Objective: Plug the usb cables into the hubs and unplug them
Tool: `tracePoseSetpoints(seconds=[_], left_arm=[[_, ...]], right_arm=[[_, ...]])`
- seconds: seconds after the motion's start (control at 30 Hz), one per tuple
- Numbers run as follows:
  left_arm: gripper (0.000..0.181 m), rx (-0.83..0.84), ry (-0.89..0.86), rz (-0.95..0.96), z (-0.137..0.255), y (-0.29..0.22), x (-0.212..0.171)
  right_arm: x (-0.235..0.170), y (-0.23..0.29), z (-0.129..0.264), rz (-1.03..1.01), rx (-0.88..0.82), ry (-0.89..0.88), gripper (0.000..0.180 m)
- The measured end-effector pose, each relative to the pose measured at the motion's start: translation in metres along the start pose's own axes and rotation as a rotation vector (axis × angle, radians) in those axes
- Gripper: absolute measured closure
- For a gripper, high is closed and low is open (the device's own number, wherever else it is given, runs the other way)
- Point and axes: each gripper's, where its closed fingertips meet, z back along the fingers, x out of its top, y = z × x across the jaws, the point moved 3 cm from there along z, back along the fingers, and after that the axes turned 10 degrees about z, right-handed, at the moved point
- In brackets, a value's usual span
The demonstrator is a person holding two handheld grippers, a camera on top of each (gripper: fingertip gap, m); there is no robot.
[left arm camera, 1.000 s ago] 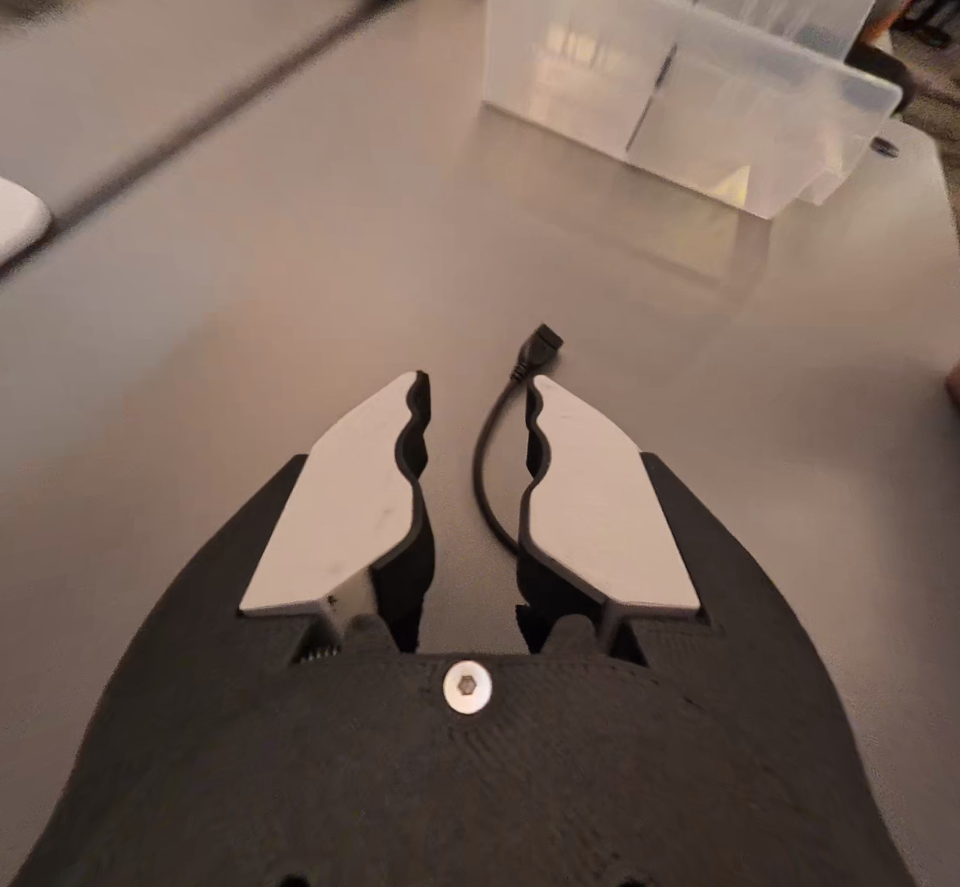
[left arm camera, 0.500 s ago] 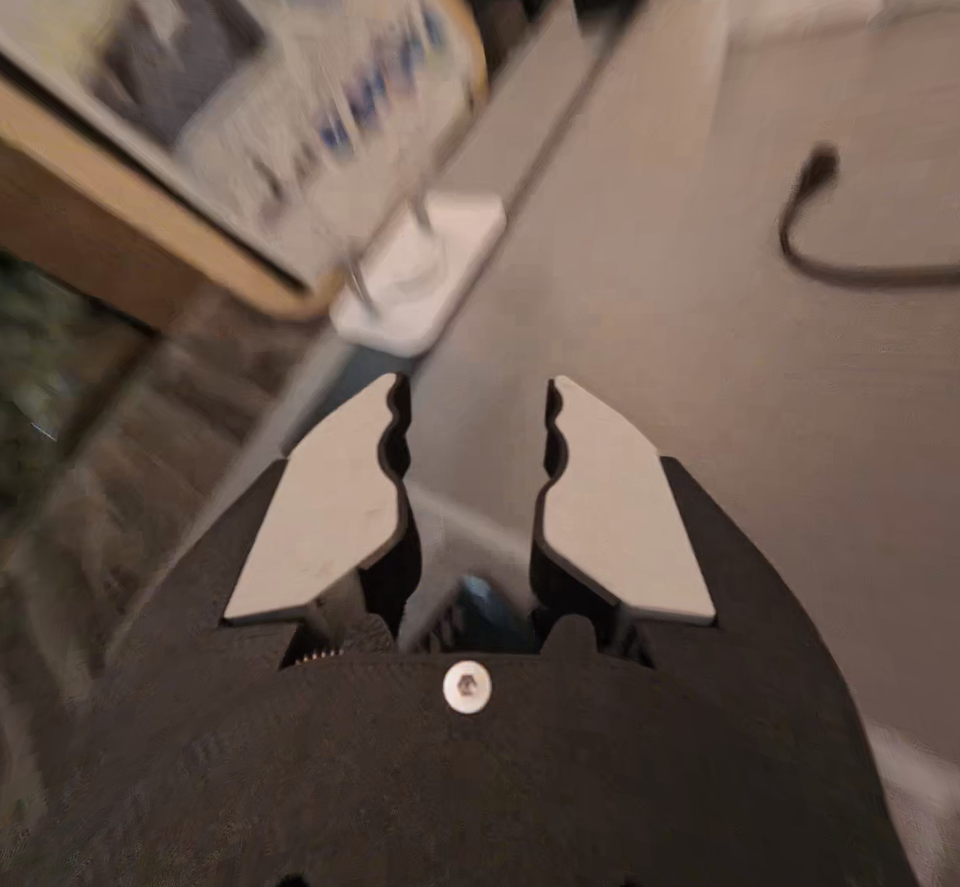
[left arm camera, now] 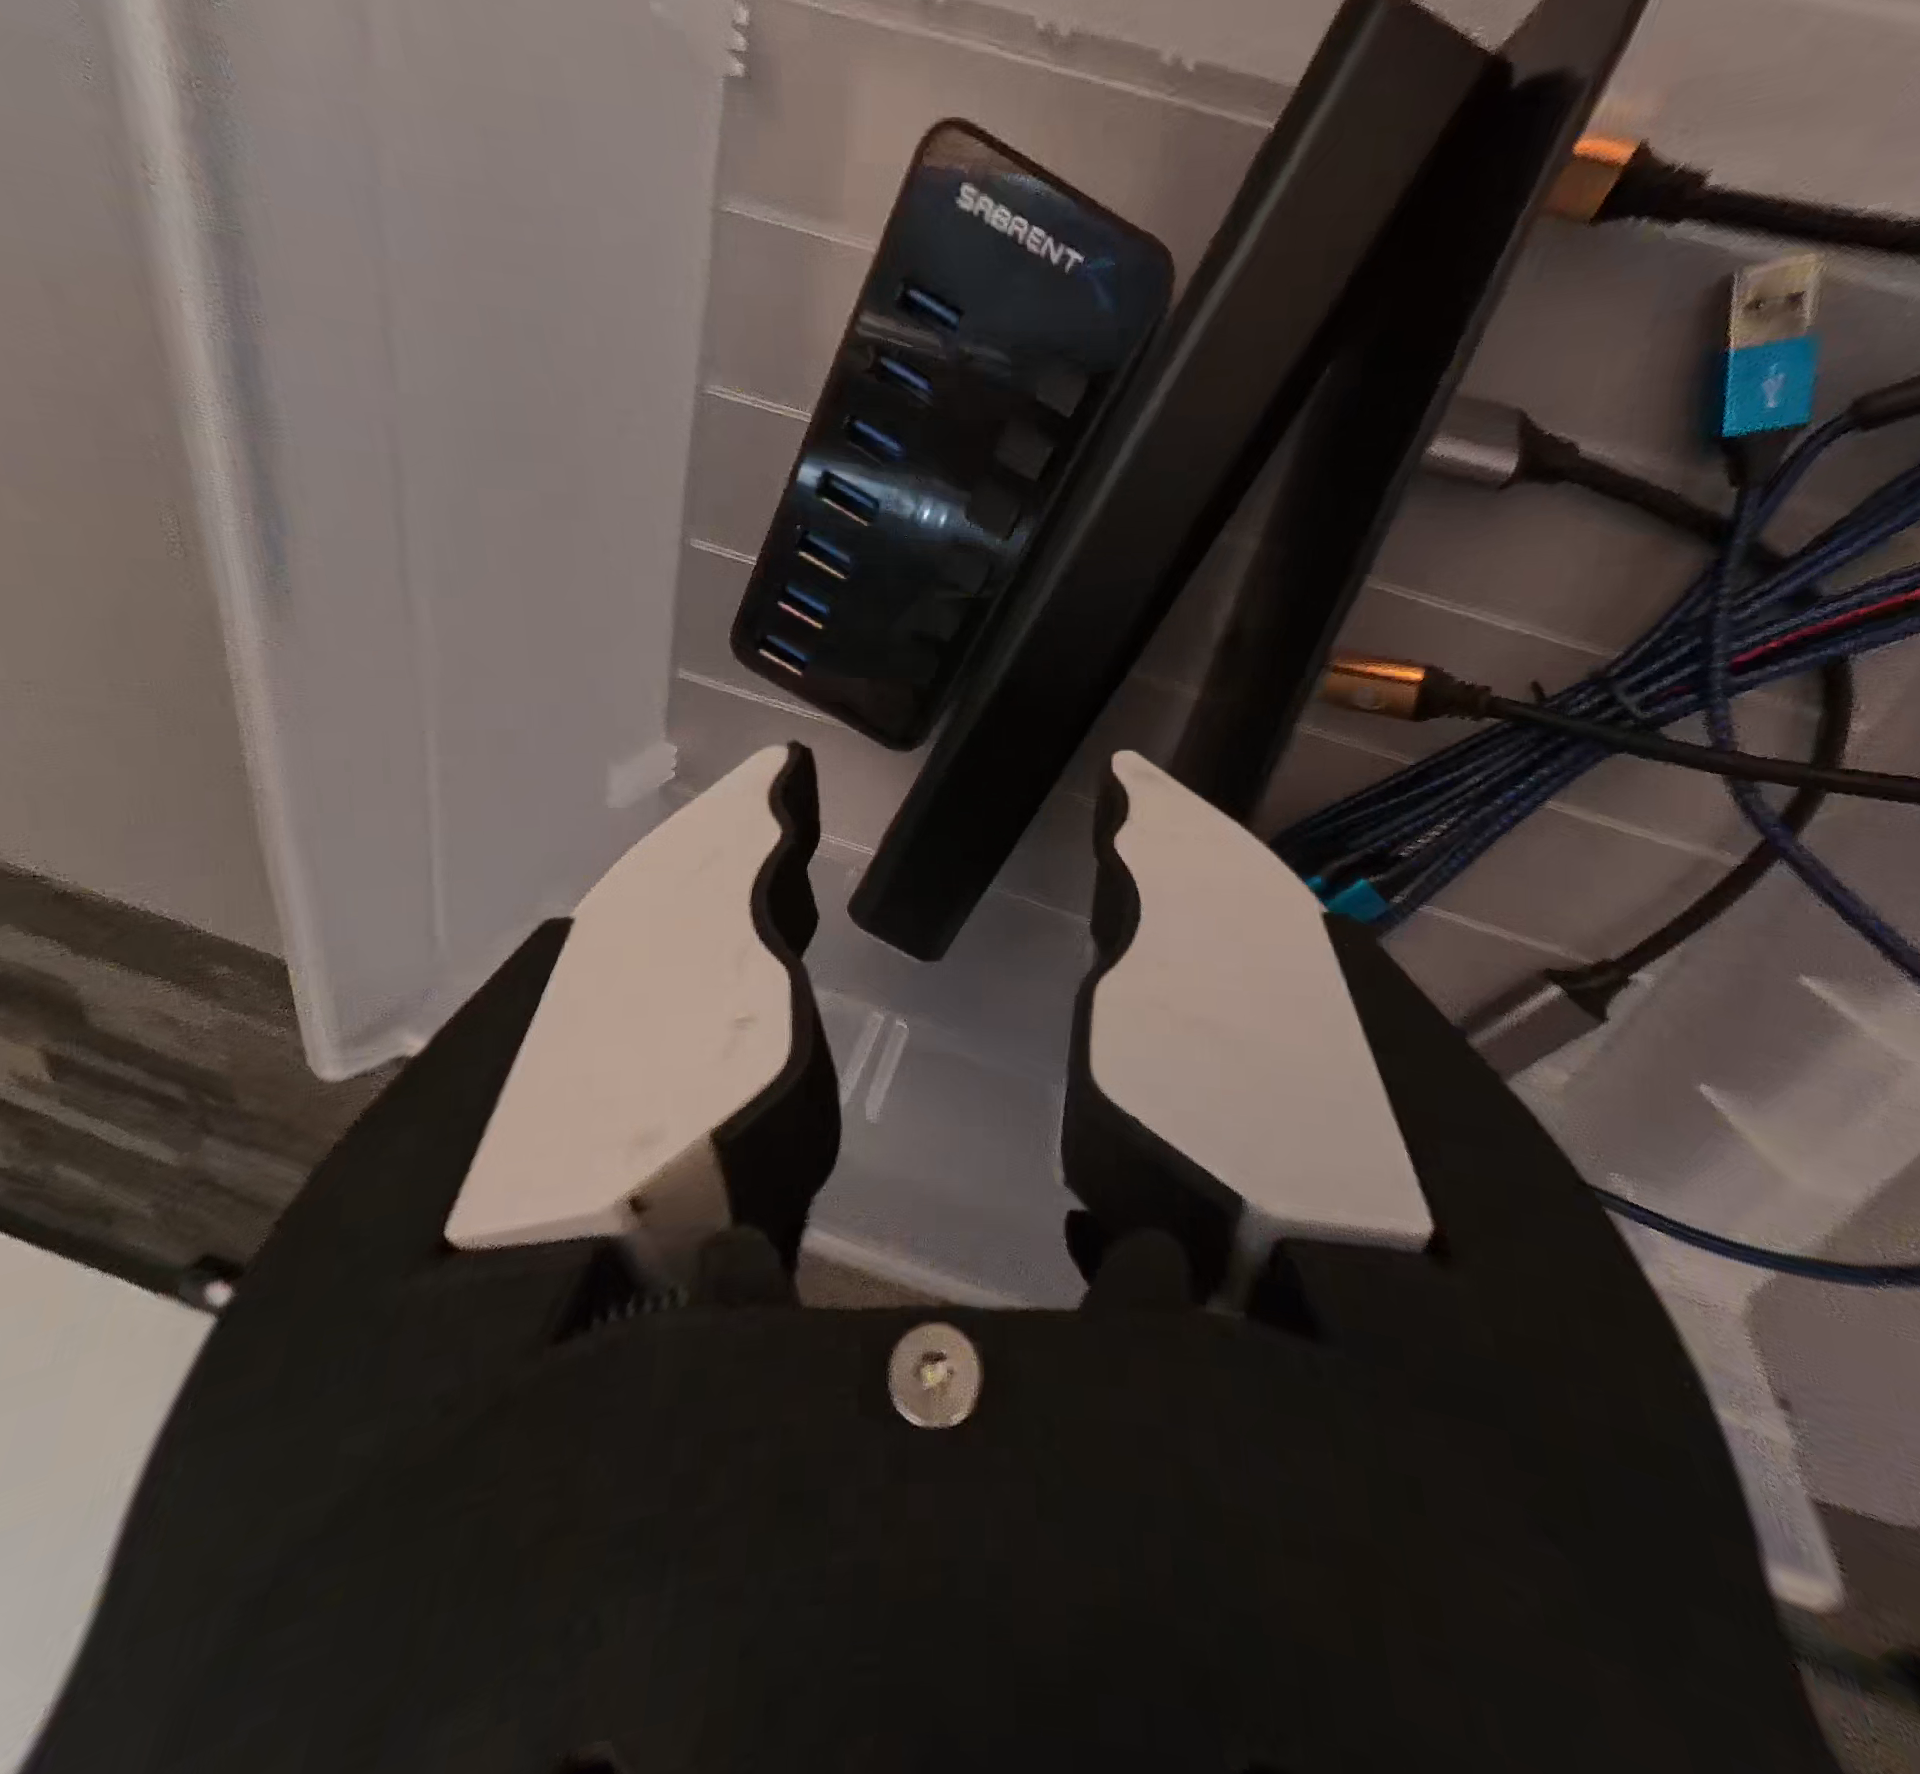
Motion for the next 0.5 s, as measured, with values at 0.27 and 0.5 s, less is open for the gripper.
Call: tracePoseSetpoints(seconds=[0.27, 0.5], left_arm=[[0.139, -0.039, 0.134, -0.082, -0.027, 0.005, -0.012], [0.146, -0.023, 0.197, -0.085, -0.033, 0.005, -0.017]], right_arm=[[-0.001, 0.02, -0.021, -0.02, 0.071, 0.005, 0.124], [-0.007, 0.025, -0.03, 0.032, 0.073, 0.039, 0.123]])
